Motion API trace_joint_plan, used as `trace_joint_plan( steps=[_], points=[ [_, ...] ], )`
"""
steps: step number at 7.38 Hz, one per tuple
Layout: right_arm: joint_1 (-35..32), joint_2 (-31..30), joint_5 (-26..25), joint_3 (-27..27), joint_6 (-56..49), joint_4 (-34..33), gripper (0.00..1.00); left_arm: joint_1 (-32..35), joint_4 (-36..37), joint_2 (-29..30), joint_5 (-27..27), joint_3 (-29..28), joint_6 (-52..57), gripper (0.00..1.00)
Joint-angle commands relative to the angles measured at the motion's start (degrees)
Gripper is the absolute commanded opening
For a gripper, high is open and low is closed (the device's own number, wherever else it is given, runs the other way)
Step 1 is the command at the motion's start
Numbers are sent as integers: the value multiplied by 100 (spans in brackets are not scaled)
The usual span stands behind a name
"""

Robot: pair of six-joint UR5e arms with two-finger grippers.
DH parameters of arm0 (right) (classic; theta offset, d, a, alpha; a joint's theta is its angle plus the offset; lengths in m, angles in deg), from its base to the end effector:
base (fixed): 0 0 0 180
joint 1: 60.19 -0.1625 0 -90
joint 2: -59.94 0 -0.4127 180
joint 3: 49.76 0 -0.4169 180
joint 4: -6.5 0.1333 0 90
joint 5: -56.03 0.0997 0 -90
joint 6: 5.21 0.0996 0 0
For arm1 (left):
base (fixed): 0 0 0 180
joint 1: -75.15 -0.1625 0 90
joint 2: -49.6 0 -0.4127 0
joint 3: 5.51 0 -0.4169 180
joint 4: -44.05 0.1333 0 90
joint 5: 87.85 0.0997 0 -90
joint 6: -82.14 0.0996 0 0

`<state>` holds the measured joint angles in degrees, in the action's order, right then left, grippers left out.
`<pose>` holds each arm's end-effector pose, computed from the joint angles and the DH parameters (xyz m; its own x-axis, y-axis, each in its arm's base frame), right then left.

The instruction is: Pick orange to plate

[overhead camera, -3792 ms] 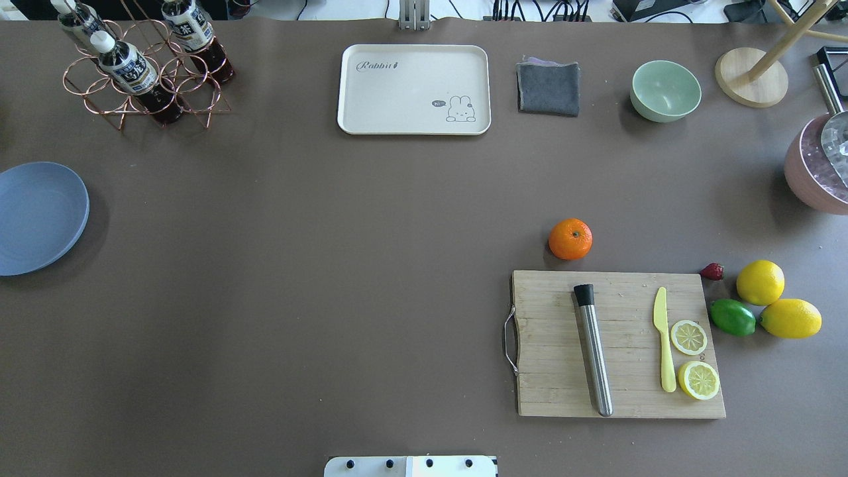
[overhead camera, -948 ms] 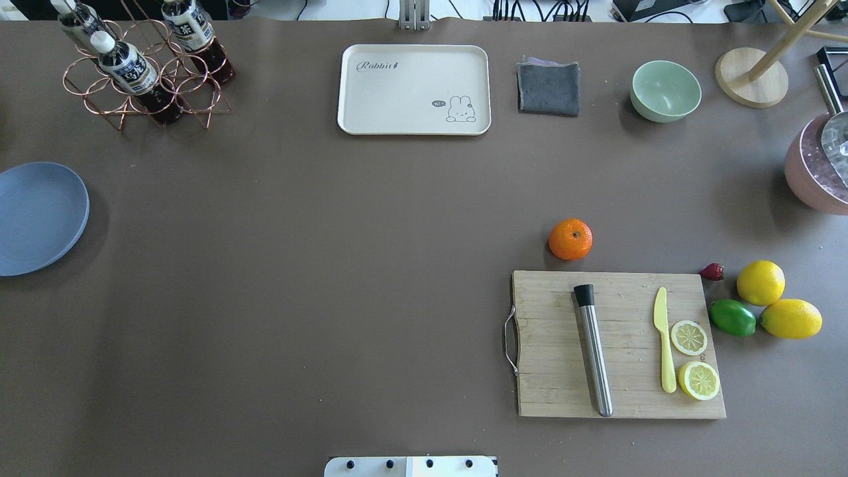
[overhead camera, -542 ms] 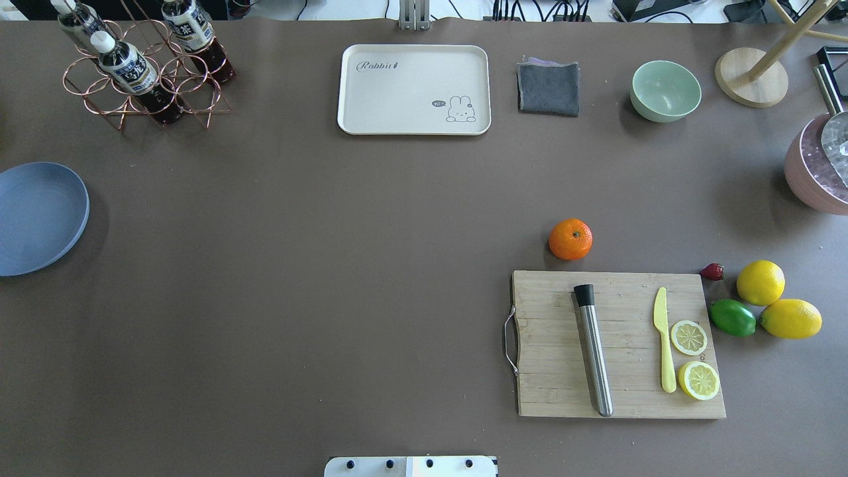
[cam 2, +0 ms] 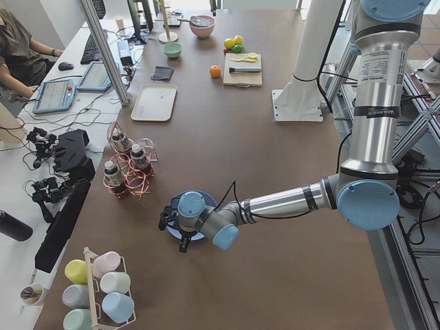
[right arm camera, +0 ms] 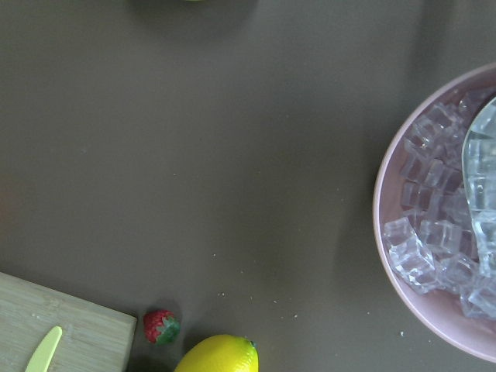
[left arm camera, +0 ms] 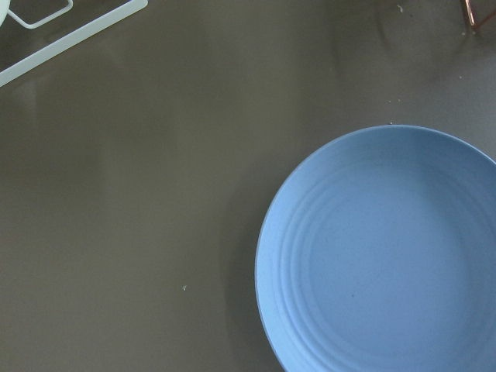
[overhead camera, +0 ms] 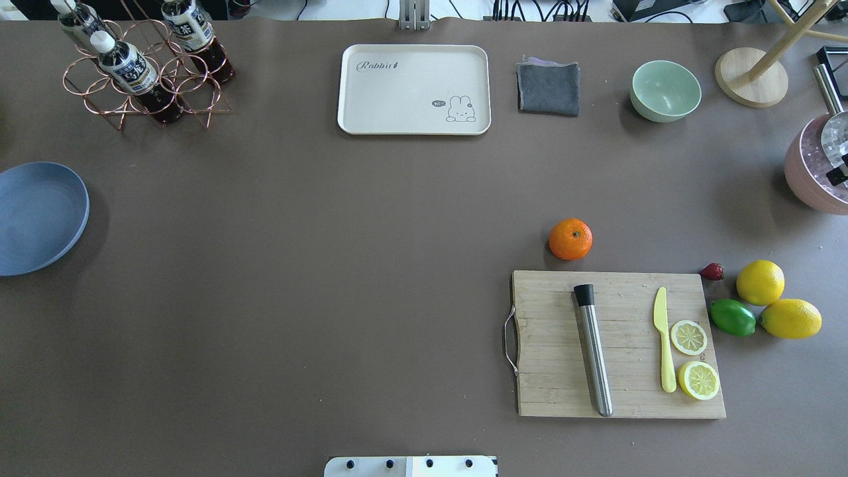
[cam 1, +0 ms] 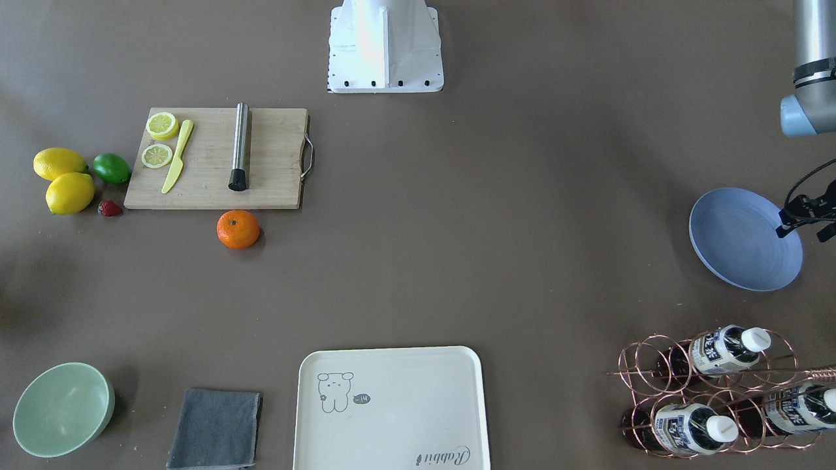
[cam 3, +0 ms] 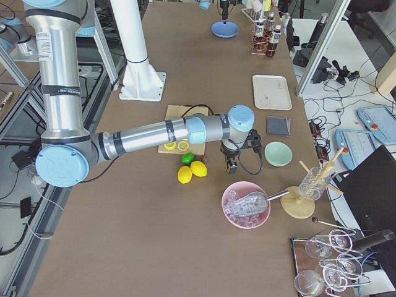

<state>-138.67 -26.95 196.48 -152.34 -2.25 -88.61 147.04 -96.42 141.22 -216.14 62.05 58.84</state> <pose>-0.0512 -0.5339 0.5059 0.6050 -0.2158 0.7664 0.1653 0.9756 0.1442 0.0957 -0.5228 0.7418 0.7045 0.1649 -0.6903 0.0093 0.9704 0.2414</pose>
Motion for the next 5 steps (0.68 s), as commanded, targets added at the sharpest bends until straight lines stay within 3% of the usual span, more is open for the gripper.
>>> trace_joint_plan(
  steps=[1,3,4,5],
  points=[
    [401,338,-18,-130,807,1,100,-26,-33,14,6,-41,-7,57],
    [719,523,-18,-245,1310,1,100,-26,-33,14,-2,-76,-7,31],
    [798,611,-26,-245,1417,1,100,-17,-33,5,-2,-94,-7,3],
    [886,621,-18,-306,1435,1,100,-26,-33,14,-2,-77,-112,0]
  ],
)
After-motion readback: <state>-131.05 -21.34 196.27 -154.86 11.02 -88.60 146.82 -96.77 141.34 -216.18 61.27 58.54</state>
